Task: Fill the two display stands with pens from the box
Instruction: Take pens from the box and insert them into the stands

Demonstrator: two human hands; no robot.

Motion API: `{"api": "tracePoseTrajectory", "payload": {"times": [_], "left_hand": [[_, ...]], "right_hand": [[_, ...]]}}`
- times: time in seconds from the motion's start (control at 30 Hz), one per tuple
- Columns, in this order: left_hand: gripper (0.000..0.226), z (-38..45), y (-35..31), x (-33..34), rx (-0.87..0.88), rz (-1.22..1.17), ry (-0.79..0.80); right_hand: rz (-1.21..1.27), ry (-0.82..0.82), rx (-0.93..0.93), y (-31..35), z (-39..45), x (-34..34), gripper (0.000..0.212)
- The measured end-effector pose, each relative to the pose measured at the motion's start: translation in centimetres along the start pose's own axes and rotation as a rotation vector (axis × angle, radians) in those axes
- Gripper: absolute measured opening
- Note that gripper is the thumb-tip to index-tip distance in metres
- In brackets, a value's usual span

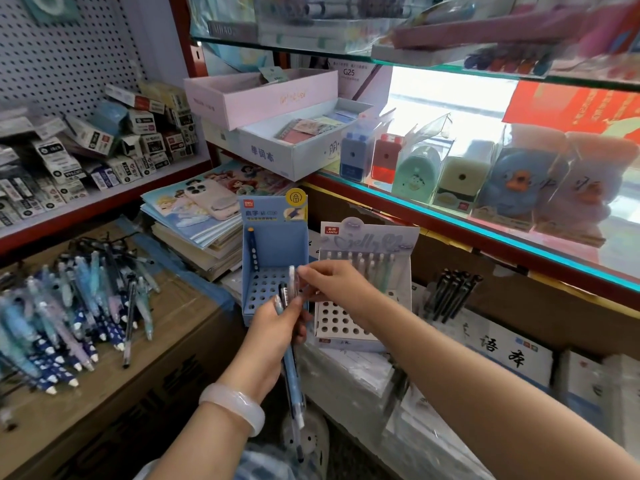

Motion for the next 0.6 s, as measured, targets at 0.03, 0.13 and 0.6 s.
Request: {"api": "tracePoseTrajectory", "payload": {"times": [0.03,0.13,0.6], "left_hand": [[0.015,-0.1,-0.1,0.0,0.007,-0.003,0.014],[0.016,-0.2,-0.4,-0.3,0.018,-0.029,0.027],[0.017,0.3,0.4,-0.8,-0.077,-0.125,-0.149]], "right_hand": [[0.031,0.057,0.018,0.4,0.0,0.2,0.023],[0.103,0.137,0.062,0.4,0.1,0.4,0.021],[-0.039,-0.610,-0.120,-0.6,0.3,-7.3,0.004]]}}
Point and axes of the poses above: each hand's wrist, its own z-axis towards the middle knuckle, its own x-axis out of the palm, y = z × x, the point moved 2 cm from there along z, towards the middle knuckle, and after that the axes turned 10 degrees about -y, right-handed, at the moved point
